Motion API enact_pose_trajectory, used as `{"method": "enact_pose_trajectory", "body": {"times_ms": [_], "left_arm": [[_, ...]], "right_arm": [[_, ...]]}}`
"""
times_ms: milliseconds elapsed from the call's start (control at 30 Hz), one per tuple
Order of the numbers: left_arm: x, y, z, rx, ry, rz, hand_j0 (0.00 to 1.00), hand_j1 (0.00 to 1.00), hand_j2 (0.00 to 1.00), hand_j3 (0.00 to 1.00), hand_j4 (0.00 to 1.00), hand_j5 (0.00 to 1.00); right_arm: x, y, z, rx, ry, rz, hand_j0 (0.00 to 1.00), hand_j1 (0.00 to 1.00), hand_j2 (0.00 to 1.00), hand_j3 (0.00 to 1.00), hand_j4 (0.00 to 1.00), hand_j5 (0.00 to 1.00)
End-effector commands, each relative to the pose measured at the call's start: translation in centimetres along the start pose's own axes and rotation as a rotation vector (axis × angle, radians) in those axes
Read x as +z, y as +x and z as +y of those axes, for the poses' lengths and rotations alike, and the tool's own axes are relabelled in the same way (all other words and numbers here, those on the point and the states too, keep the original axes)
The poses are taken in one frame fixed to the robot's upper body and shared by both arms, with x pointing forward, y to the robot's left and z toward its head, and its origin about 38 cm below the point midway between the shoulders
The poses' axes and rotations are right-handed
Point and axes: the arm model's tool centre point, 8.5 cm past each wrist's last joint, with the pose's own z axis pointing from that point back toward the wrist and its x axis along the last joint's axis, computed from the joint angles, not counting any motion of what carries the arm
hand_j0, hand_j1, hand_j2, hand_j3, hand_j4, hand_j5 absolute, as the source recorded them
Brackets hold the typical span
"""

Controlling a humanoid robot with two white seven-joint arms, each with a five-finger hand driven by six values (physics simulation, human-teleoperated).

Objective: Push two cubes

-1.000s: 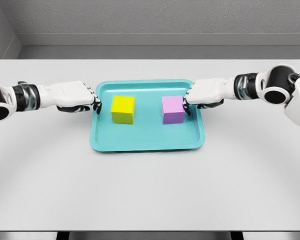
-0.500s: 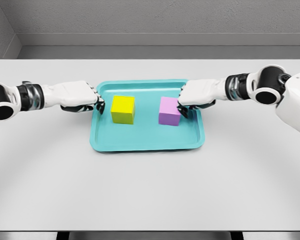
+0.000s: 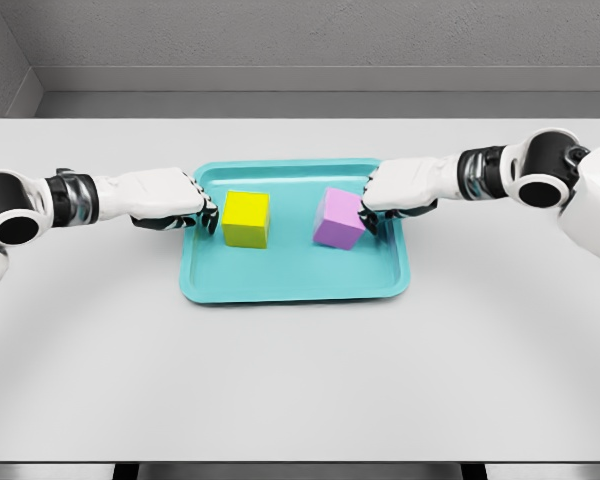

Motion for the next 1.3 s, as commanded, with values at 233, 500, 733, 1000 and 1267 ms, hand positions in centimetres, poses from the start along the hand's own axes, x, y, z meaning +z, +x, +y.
{"method": "enact_pose_trajectory", "body": {"times_ms": [233, 500, 733, 1000, 1267], "left_arm": [[-0.3, 0.0, -0.1, 0.009, -0.005, -0.004, 0.5, 0.5, 0.5, 0.5, 0.5, 0.5], [-0.9, 0.4, 0.6, 0.001, 0.013, -0.017, 0.5, 0.5, 0.5, 0.5, 0.5, 0.5], [-1.5, 0.7, 0.8, -0.006, 0.016, -0.024, 0.5, 0.5, 0.5, 0.5, 0.5, 0.5], [-1.8, 0.9, 1.2, -0.009, 0.024, -0.028, 0.5, 0.5, 0.5, 0.5, 0.5, 0.5], [-2.3, 1.3, 1.9, -0.014, 0.041, -0.042, 0.5, 0.5, 0.5, 0.5, 0.5, 0.5]], "right_arm": [[0.8, -0.4, 0.5, 0.009, 0.017, 0.019, 0.57, 0.57, 0.57, 0.57, 0.57, 0.57], [0.8, -0.6, 0.0, 0.013, 0.01, 0.022, 0.58, 0.58, 0.58, 0.58, 0.58, 0.58], [-0.1, -0.9, 0.0, -0.004, 0.013, 0.025, 0.58, 0.58, 0.58, 0.58, 0.58, 0.58], [-1.0, -1.6, -0.1, -0.032, 0.017, 0.035, 0.58, 0.58, 0.58, 0.58, 0.58, 0.58], [-1.8, -1.1, -0.7, -0.025, 0.007, 0.019, 0.58, 0.58, 0.58, 0.58, 0.58, 0.58]]}}
